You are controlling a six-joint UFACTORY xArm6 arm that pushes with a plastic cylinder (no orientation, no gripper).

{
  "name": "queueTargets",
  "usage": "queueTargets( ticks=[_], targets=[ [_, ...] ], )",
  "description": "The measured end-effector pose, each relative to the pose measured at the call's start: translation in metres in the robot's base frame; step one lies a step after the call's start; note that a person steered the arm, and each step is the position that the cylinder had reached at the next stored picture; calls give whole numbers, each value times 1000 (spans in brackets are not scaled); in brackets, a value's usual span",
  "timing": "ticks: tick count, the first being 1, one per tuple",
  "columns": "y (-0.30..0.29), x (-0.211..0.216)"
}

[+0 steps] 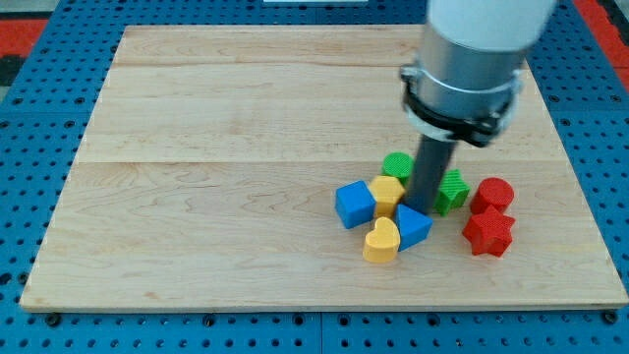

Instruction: Move the green circle parallel to the yellow hexagon

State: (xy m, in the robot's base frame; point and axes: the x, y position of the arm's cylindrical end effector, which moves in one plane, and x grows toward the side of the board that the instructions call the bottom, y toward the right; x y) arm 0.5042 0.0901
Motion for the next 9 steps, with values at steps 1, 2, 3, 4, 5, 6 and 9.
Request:
queueTargets(
  ticks=[1,2,3,4,5,6,9],
  targets=[
    [-36,-1],
    [10,20],
    [22,-23],
    [-26,-68],
    [-46,-76],
    [-65,-61],
    [-138,-122]
  ],
)
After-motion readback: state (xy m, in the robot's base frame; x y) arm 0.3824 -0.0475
